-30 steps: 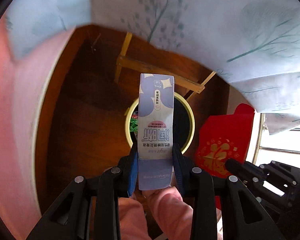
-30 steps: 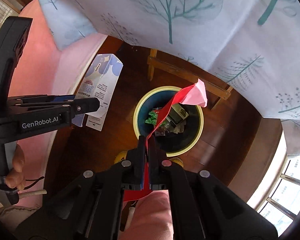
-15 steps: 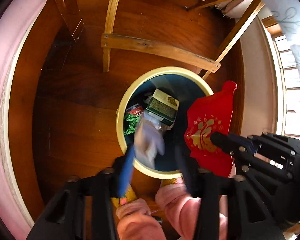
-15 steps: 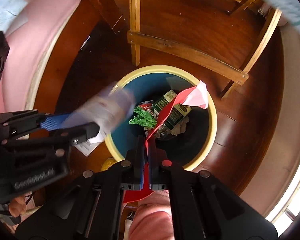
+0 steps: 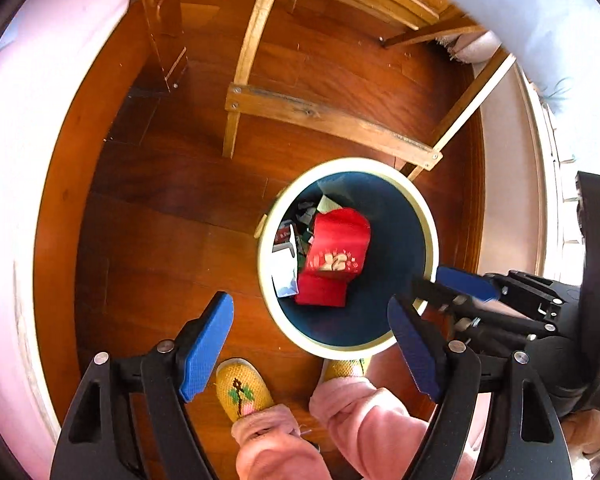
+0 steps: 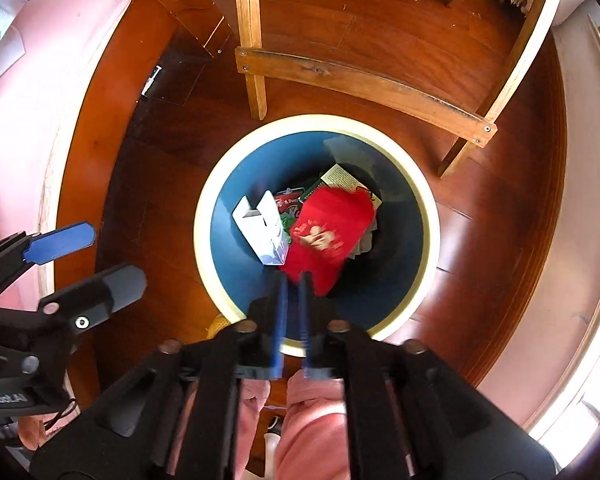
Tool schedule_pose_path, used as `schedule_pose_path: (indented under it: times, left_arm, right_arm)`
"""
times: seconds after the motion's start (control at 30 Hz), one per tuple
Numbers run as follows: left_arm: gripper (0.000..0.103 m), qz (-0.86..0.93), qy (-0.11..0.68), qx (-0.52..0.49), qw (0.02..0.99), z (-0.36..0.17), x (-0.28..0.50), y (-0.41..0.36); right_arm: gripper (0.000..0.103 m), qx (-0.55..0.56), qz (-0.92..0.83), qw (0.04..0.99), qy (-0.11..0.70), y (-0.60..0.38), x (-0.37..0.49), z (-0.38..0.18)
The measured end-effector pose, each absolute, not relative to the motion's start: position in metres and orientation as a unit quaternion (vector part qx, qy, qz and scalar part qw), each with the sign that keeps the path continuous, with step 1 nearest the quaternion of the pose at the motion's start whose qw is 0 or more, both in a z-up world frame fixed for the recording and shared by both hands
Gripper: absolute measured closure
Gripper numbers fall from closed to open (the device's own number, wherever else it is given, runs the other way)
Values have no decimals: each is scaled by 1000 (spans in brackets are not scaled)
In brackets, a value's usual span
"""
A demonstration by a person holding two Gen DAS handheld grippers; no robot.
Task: Collect trash
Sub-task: 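Open both tools to drop the tube and envelope into the bin, then raise both tools back up over the table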
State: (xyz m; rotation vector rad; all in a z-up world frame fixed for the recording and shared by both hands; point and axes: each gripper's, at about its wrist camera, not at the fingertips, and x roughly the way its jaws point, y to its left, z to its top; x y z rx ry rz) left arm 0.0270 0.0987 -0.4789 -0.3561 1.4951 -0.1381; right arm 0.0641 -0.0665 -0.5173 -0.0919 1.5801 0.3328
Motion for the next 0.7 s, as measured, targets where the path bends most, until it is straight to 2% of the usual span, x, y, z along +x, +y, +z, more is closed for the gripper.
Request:
schedule_pose_path:
  times: [0.03, 0.07, 0.37, 0.7]
  left_arm:
    - [22, -61, 673, -160, 719, -474, 26, 101]
    - [22, -59, 671, -159, 722, -469, 24, 102]
    - [22, -57, 642, -141, 751, -389, 9, 101]
    - [22, -66, 592, -109, 796, -255, 7, 93]
  right_arm:
    - [55, -40, 148, 692, 705, -66, 63, -515]
    - [53, -39, 147, 695, 702, -65, 61, -512]
    - [53, -32, 103, 718, 688, -66, 46, -459]
    - [53, -29, 93, 734, 672, -76, 19, -344]
